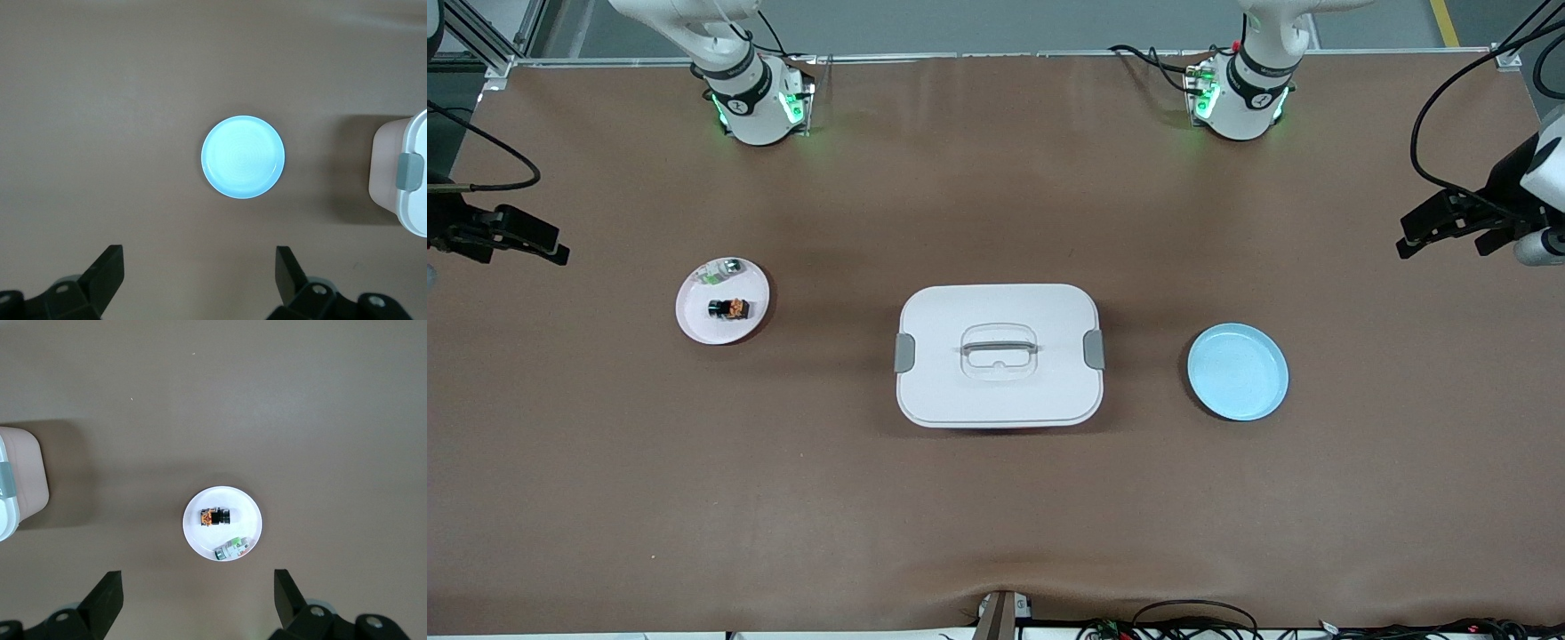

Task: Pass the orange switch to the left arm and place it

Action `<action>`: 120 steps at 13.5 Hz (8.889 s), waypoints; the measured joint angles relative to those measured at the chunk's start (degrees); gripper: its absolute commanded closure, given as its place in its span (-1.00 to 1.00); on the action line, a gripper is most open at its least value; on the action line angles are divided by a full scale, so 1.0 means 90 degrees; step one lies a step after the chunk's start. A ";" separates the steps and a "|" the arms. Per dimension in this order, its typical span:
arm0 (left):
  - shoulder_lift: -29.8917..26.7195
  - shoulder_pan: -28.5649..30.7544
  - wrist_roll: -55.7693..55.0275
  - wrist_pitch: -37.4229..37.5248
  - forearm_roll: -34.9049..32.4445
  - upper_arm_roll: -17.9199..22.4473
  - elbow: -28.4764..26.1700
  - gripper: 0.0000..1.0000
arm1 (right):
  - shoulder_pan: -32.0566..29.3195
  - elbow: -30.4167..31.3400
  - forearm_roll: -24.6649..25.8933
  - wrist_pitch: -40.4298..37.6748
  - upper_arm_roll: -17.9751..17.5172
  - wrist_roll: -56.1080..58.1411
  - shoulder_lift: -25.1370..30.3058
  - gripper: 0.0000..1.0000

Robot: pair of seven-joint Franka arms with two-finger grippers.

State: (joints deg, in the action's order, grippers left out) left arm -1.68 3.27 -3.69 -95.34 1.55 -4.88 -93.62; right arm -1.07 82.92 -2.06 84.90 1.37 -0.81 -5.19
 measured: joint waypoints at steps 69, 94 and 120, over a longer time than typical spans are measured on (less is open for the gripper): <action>0.0030 -0.0031 0.0004 0.0000 0.0000 -0.0010 0.0112 -1.00 | 0.0312 0.5663 0.0463 0.4898 0.0044 0.0013 0.0396 -1.00; 0.0031 -0.0031 0.0008 0.0000 0.0000 -0.0011 0.0115 -1.00 | 0.0313 0.6488 0.0463 0.7828 -0.0007 -0.0269 -0.1217 -1.00; 0.0033 -0.0017 0.0008 0.0000 0.1037 -0.0035 0.0296 -1.00 | 0.0215 0.3611 -0.0219 0.2886 -0.0016 -0.0790 -0.0357 1.00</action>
State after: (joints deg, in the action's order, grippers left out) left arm -1.38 3.12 -3.62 -95.34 10.88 -5.20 -90.95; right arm 0.87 115.41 -4.03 110.88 1.22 -7.92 -8.40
